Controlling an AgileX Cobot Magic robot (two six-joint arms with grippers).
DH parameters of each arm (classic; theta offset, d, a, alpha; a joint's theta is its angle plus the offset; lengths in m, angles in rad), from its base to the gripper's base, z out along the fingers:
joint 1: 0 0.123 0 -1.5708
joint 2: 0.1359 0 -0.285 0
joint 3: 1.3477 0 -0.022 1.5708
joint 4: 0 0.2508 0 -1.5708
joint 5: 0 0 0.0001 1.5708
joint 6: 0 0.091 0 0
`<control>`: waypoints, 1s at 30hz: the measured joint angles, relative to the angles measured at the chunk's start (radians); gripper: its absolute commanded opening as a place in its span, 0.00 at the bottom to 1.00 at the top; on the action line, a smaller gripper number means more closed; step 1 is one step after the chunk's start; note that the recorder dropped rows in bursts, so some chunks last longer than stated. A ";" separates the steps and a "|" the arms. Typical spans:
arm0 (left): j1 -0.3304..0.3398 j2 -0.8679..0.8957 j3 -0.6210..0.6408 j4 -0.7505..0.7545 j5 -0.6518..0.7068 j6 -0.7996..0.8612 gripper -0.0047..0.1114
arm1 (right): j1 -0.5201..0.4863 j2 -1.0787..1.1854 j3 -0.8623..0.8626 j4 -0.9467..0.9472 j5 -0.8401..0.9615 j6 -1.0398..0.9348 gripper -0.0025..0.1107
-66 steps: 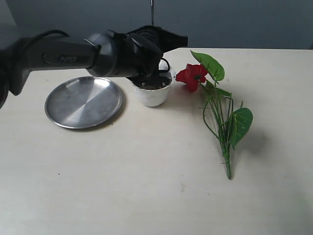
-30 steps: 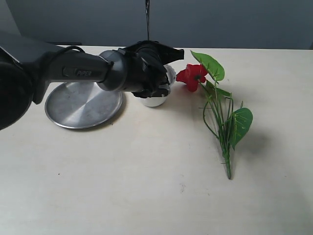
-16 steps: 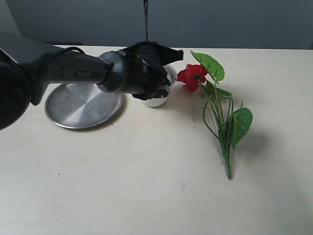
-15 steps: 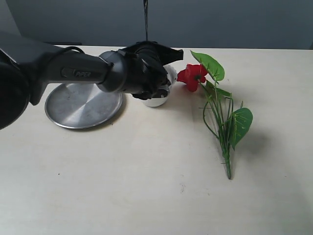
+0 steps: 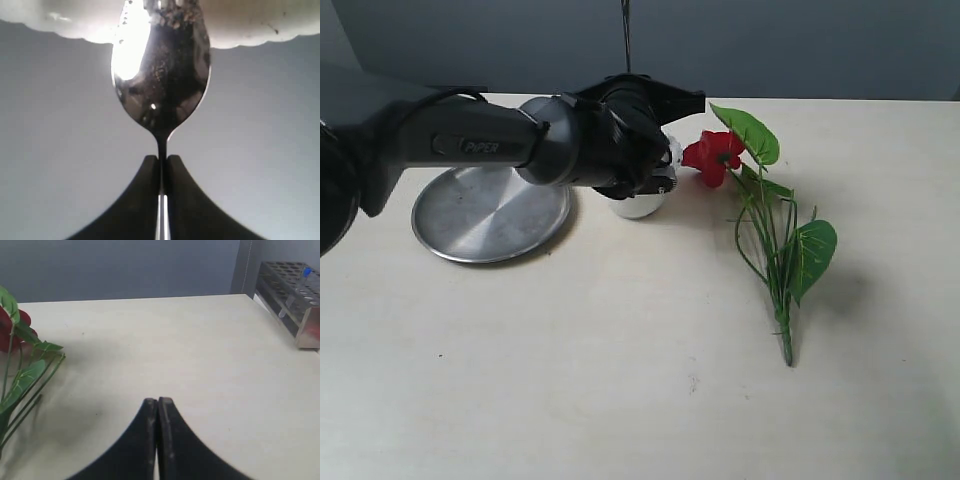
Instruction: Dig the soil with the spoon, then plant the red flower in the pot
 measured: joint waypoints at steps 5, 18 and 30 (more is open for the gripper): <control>0.000 -0.013 0.046 0.000 -0.001 -0.016 0.04 | 0.000 0.000 0.000 0.000 0.000 0.000 0.02; 0.039 -0.050 0.053 -0.006 -0.113 0.035 0.04 | 0.000 0.000 0.000 0.000 0.000 0.000 0.02; 0.059 -0.022 0.003 -0.004 -0.213 0.037 0.04 | 0.000 0.000 0.000 0.000 0.000 0.000 0.02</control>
